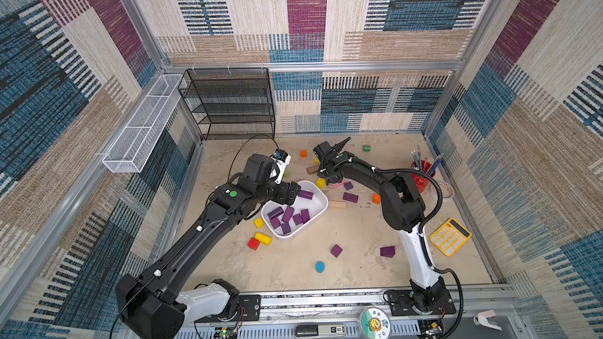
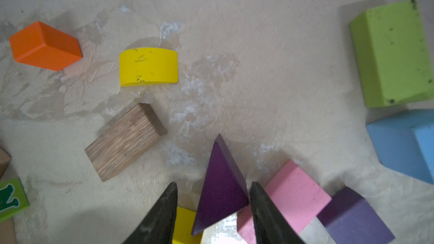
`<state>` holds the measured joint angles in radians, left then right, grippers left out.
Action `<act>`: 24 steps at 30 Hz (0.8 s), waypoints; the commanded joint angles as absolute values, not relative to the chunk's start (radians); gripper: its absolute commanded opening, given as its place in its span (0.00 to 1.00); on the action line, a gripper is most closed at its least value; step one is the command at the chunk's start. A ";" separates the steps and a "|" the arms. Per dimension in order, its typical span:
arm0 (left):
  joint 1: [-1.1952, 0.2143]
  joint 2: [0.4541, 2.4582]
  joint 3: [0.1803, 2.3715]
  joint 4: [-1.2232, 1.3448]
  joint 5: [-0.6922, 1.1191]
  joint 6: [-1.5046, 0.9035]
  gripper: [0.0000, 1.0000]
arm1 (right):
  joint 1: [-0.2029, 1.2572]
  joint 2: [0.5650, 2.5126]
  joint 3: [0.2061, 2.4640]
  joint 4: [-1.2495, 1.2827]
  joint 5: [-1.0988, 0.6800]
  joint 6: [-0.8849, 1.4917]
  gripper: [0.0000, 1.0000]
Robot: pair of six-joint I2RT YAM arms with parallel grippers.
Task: Pick purple bricks into the storage bin
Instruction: Pick up the building block from the center of the board.
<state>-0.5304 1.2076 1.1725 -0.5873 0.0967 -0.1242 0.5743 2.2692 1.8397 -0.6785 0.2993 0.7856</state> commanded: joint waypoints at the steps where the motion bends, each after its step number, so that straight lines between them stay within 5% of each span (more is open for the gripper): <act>1: -0.529 1.199 1.167 -0.568 0.108 -0.135 0.87 | 0.574 2.287 1.864 -0.691 0.323 0.794 0.52; 24: -0.520 1.207 1.164 -0.565 0.110 -0.138 0.87 | 0.553 2.344 1.904 -0.695 0.298 0.751 0.43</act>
<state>-0.5217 1.2068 1.1675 -0.5819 0.1078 -0.1265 0.5510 2.3409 1.8977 -0.7074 0.2951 0.7643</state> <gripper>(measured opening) 0.869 0.444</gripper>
